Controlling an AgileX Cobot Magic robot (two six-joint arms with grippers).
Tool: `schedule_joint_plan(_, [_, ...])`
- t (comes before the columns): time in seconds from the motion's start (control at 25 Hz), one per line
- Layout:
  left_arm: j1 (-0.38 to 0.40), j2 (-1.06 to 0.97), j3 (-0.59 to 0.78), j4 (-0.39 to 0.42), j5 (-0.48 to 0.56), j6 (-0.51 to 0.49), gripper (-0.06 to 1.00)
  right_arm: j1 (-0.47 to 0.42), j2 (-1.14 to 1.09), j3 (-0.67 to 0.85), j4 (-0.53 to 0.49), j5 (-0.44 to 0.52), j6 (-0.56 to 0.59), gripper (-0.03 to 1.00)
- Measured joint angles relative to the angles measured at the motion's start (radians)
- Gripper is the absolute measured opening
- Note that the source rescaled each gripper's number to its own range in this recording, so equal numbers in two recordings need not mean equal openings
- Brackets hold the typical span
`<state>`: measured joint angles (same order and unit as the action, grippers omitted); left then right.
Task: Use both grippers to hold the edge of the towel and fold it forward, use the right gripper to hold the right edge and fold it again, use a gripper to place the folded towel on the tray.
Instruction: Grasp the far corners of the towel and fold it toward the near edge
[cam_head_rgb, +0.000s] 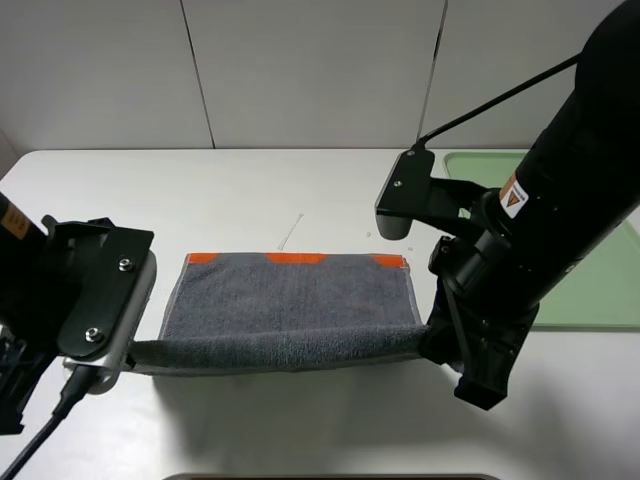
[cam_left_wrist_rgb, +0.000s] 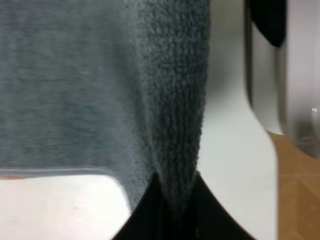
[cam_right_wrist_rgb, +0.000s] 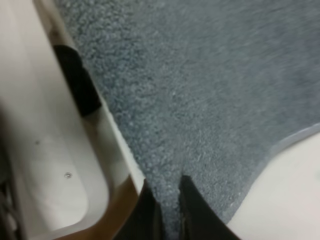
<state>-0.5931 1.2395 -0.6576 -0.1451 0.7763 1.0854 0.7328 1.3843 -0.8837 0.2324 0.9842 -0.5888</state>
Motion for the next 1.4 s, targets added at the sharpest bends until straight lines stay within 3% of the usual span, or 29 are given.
schedule_joint_plan(0.28, [0.015,0.007,0.000,0.046,-0.154,0.000,0.00,0.000,0.001,-0.017,-0.070,-0.004,0.006,0.00])
schedule_joint_plan(0.6, [0.080,0.123,0.000,0.043,-0.303,0.017,0.00,0.000,0.002,-0.019,-0.170,-0.101,0.027,0.00])
schedule_joint_plan(1.08, [0.089,0.162,0.000,0.066,-0.462,0.023,0.00,-0.027,0.159,-0.137,-0.252,-0.097,0.053,0.00])
schedule_joint_plan(1.4, [0.203,0.162,-0.001,0.053,-0.525,0.026,0.00,-0.099,0.232,-0.204,-0.232,-0.164,0.056,0.00])
